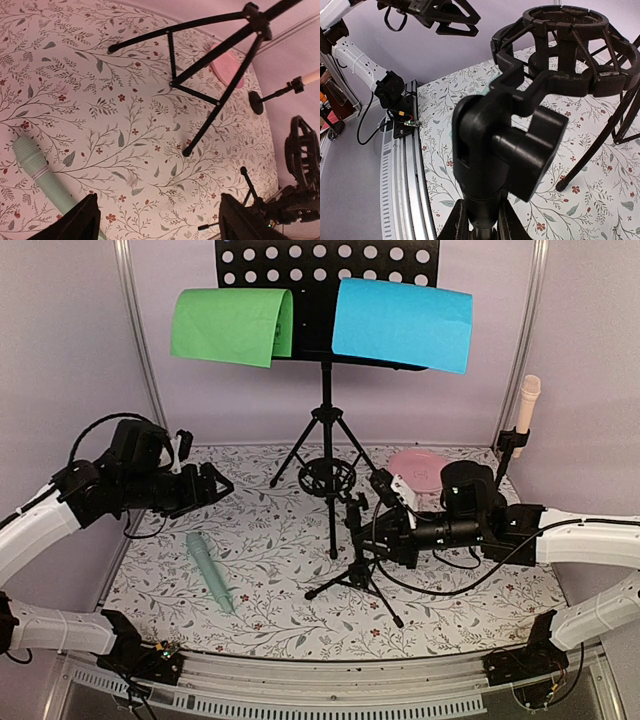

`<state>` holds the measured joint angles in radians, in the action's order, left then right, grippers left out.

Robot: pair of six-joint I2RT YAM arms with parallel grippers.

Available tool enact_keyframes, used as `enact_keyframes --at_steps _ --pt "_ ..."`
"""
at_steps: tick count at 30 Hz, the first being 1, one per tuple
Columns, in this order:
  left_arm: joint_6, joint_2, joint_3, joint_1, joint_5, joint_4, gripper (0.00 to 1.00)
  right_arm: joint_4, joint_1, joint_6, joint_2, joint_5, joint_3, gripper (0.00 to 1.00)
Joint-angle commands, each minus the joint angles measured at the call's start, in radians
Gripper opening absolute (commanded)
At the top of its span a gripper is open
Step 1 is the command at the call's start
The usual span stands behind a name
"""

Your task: Pack up the instrument practice props

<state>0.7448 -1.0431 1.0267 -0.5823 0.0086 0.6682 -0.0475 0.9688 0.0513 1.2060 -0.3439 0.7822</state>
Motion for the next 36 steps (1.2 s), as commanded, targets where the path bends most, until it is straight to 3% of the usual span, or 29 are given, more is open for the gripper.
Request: enact_keyframes --at_steps 1,4,9,15,21,25,32,36 --pt "-0.050 0.102 -0.049 -0.178 -0.003 -0.192 0.81 -0.111 0.007 0.029 0.061 -0.034 0.123 0.00" --pt "-0.089 0.151 -0.095 -0.288 -0.008 -0.314 0.80 -0.147 0.008 0.057 0.102 -0.063 0.163 0.00" --pt "-0.196 0.174 -0.112 -0.469 -0.135 -0.445 0.75 -0.135 0.008 0.131 0.170 -0.107 0.265 0.00" --pt "-0.240 0.014 0.060 -0.601 -0.352 -0.432 0.74 -0.128 0.058 0.192 0.200 0.007 0.321 0.00" --pt "-0.290 -0.184 0.293 -0.679 -0.534 -0.369 0.68 0.003 0.096 0.190 0.254 0.126 0.435 0.00" --pt "-0.308 -0.273 0.387 -0.696 -0.565 -0.323 0.63 0.073 0.098 0.191 0.279 0.175 0.507 0.00" --pt "-0.212 -0.273 0.414 -0.719 -0.651 -0.225 0.63 0.087 0.099 0.223 0.270 0.243 0.521 0.00" --pt "-0.208 -0.252 0.386 -0.724 -0.632 -0.232 0.59 0.091 0.099 0.221 0.270 0.250 0.533 0.00"
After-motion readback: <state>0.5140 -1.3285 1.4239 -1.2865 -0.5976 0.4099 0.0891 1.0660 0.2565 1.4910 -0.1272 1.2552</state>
